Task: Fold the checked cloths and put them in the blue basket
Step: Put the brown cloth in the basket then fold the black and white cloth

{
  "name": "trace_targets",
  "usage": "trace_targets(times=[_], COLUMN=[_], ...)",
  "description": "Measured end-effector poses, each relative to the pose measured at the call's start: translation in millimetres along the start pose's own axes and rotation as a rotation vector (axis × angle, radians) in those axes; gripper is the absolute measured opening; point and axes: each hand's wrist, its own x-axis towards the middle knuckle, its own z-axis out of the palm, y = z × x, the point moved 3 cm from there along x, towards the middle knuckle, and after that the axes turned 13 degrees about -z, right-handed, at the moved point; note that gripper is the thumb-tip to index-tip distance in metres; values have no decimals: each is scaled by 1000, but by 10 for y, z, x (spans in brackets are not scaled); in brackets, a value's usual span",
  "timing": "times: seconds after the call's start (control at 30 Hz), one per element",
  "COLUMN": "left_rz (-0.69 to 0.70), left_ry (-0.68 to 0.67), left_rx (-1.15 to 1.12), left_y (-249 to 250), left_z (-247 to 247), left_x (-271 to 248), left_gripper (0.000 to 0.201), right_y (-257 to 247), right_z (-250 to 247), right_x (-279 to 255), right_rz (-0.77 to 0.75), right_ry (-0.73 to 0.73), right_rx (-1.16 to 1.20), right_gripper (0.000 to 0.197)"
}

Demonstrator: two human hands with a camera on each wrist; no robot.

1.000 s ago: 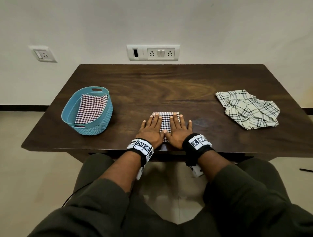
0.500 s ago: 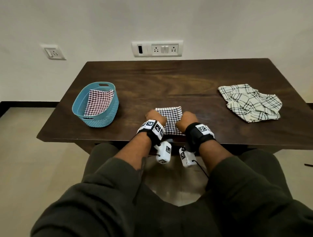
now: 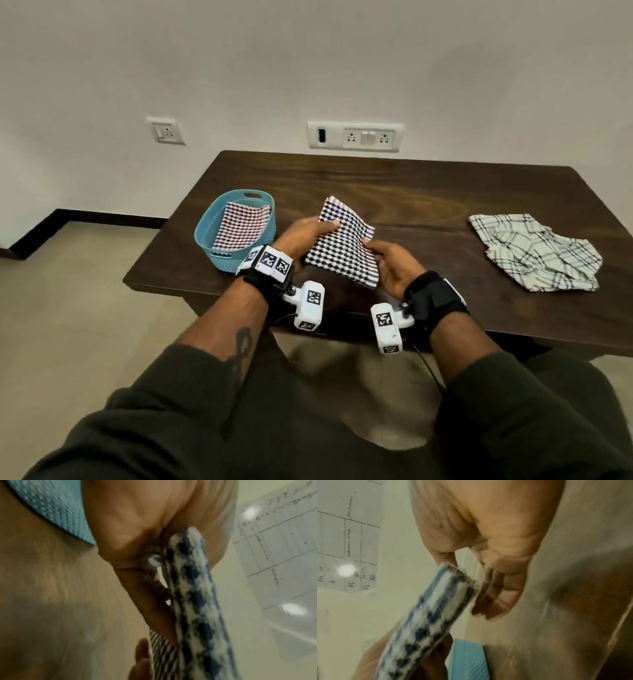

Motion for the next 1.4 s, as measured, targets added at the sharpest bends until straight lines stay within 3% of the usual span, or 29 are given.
trace_targets(times=[0.13, 0.3, 0.43, 0.57, 0.7, 0.93, 1.07, 1.17, 1.23, 1.3, 1.4], left_rz=[-28, 18, -94, -125, -136, -132, -59, -4, 22, 28, 108], left_ry=[115, 556, 725, 825, 811, 798, 831, 820, 665, 514, 430], left_rx=[133, 436, 708, 811, 912, 1095, 1241, 1400, 1514, 1617, 1695], left_y=[326, 781, 949, 926, 887, 842, 988, 1114, 1110, 1039, 897], left_z=[-750, -1738, -2207, -2502, -2467, -2327, -2226, -2178, -2143, -2086, -2031], left_x=[-185, -127, 82, 366, 441, 469, 354, 231, 213, 175, 156], left_gripper=[33, 27, 33, 38, 46, 42, 33, 30, 29, 34, 51], right_y=[-205, -267, -213, -79, -25, 30, -73, -57, 3, 94, 179], right_z=[736, 1737, 2184, 2385, 2444, 2503, 2600, 2741, 2774, 2739, 2653], right_x=[116, 412, 803, 1100, 1142, 1092, 1012, 937, 902, 929, 1015], right_rz=[-161, -213, -226, -280, -389, -478, -713, -851, -752, -528, -301], right_ry=[-12, -92, -70, -39, -45, -93, -101, -286, -461, -601, -634], right_rx=[-81, -316, -567, -904, -1284, -1511, -1592, -1723, -1831, -1921, -2051], right_gripper=[21, 8, 22, 12, 10, 24, 28, 37, 40, 54, 86])
